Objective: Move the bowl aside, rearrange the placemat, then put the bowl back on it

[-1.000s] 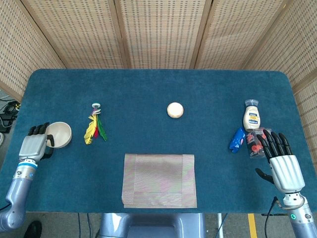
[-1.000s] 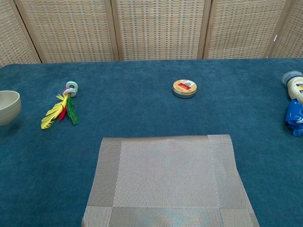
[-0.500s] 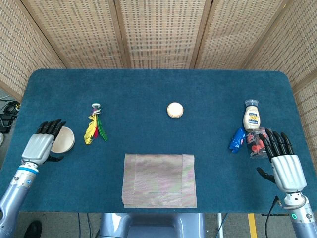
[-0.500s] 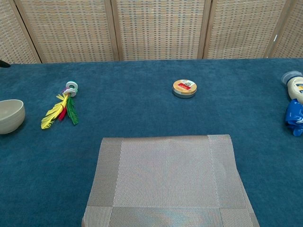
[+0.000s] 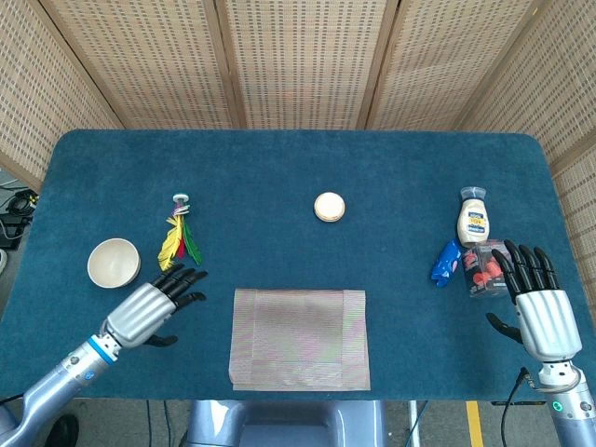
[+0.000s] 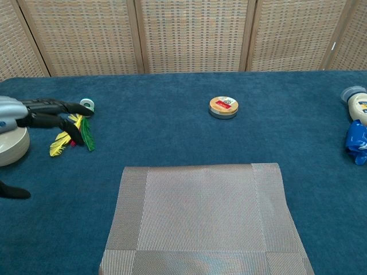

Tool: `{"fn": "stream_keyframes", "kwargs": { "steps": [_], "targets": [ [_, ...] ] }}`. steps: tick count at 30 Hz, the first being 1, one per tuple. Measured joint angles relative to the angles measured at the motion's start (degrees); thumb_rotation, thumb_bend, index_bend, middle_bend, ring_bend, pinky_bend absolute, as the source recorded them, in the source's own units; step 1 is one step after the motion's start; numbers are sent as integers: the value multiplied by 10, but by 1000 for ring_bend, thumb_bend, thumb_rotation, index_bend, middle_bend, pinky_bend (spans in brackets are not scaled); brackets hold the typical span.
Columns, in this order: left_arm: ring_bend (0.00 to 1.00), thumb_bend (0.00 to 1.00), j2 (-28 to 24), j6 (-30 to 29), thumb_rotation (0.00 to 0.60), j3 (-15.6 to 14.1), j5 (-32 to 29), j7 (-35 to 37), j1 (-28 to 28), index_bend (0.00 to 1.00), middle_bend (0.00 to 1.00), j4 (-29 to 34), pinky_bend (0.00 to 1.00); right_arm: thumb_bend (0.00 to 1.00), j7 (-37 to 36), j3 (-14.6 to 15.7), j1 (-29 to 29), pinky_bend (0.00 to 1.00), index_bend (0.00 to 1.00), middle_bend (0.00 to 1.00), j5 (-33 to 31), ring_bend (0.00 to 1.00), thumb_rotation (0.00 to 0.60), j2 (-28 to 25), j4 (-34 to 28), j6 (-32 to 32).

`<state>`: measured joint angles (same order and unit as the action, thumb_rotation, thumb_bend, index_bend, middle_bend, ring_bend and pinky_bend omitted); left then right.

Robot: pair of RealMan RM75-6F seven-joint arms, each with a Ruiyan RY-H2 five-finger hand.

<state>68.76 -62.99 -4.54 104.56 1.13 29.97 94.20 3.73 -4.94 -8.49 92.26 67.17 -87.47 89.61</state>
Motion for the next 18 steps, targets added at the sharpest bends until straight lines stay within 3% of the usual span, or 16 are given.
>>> {"fn": "stream_keyframes", "kwargs": {
  "steps": [5, 11, 18],
  "targets": [
    [0, 147, 58, 14, 600, -26, 77, 19, 43, 356, 0, -48, 0, 0, 0, -1, 0, 0, 38, 0, -3, 0, 600, 0, 1, -1],
    [0, 306, 108, 49, 600, -52, 105, 16, 69, 393, 0, -87, 0, 0, -4, -4, 1, 0, 38, 0, -9, 0, 600, -2, 2, -3],
    [0, 309, 148, 48, 600, -79, 123, 12, 78, 427, 0, -132, 0, 0, -6, -5, 1, 0, 39, 0, -11, 0, 600, -2, 3, -3]
  ]
}}
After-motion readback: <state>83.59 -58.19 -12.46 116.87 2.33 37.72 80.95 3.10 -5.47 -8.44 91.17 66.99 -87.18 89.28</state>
